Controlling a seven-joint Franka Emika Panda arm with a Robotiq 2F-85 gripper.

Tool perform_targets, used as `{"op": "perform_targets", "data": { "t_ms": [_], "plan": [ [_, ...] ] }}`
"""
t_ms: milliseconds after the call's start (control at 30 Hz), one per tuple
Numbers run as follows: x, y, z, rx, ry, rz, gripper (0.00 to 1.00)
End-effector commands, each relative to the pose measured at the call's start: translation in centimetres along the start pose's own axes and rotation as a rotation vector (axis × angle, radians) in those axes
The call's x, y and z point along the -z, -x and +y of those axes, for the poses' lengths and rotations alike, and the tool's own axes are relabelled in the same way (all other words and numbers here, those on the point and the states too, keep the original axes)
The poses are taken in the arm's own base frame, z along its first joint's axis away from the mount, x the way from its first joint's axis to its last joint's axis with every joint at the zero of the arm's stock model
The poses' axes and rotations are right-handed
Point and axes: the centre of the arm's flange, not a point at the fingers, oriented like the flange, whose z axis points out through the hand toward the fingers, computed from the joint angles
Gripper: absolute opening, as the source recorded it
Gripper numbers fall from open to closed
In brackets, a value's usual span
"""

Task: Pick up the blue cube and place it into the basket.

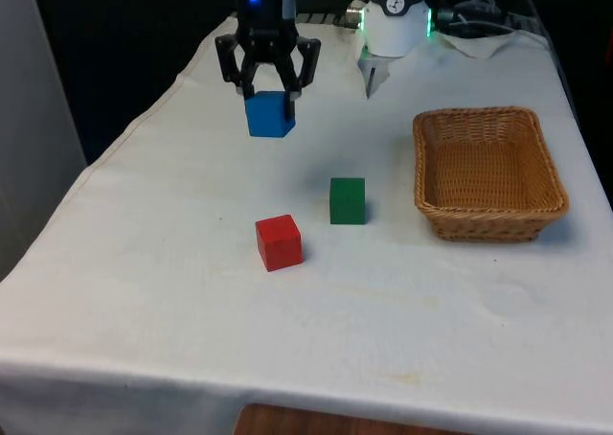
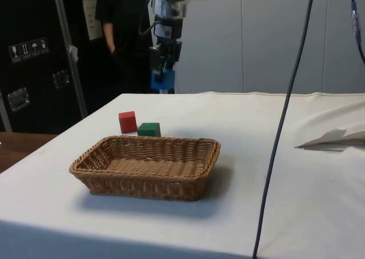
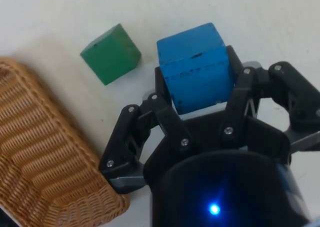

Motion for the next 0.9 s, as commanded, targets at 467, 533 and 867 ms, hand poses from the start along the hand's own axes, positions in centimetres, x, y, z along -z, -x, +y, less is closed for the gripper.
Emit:
{"op": "perform_targets", "data": {
  "t_ms": [467,533,867],
  "plan": [
    [1.2,0.5,-3.8,0.020,0.017,0.003,0.04],
    [1.3,0.5,-4.2,0.023,0.019,0.002,0.04],
    [2.0,1.0,-7.3,0.037,0.015,0.005,0.04]
  ]
}}
